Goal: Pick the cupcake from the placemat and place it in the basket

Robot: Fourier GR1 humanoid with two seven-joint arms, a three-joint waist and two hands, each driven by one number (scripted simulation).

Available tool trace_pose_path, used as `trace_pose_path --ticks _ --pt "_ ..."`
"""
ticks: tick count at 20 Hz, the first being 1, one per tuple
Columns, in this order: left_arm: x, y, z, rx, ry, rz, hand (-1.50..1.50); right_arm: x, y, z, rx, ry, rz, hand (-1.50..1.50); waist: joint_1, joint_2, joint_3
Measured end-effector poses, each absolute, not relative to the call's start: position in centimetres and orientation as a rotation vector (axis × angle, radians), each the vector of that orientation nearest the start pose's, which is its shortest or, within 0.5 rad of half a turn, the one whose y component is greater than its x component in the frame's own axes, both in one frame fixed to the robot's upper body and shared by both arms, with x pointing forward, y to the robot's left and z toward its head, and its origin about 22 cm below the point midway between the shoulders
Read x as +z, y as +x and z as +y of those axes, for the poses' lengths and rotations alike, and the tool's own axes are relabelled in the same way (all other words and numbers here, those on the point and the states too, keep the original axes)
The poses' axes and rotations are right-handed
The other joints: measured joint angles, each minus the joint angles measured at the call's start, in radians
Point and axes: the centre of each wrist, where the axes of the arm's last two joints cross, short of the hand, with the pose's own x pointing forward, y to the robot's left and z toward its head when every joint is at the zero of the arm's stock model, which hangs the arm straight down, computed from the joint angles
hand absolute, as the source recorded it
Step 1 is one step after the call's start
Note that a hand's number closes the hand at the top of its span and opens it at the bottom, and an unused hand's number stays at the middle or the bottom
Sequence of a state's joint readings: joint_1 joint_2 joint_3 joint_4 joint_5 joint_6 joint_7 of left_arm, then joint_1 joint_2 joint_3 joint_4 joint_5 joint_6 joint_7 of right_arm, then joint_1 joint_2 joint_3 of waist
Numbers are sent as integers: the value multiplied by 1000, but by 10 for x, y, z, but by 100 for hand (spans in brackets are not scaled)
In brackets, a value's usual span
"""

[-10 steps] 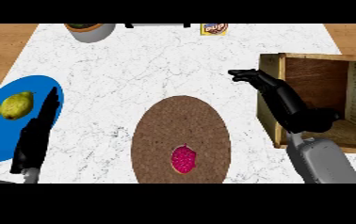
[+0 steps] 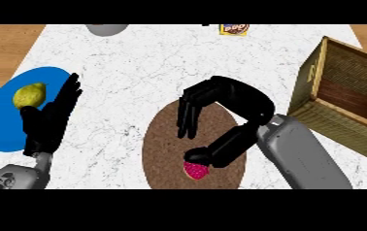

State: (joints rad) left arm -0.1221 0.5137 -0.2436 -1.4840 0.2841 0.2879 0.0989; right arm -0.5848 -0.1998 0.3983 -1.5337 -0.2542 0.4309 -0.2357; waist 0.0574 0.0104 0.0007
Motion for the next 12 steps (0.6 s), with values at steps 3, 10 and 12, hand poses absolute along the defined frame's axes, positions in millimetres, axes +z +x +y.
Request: trace_pose_path --ticks 3,10,12 --pt "36 271 294 -112 215 -1417 0 121 285 -75 1096 975 -2041 -150 -22 -6 0" --pt "39 285 311 -68 208 -1385 0 116 211 -27 1215 902 -2075 -150 -59 -13 -1" --pt "43 285 312 -66 206 -1385 0 132 206 -26 1286 823 -2031 -150 -61 -16 -2"
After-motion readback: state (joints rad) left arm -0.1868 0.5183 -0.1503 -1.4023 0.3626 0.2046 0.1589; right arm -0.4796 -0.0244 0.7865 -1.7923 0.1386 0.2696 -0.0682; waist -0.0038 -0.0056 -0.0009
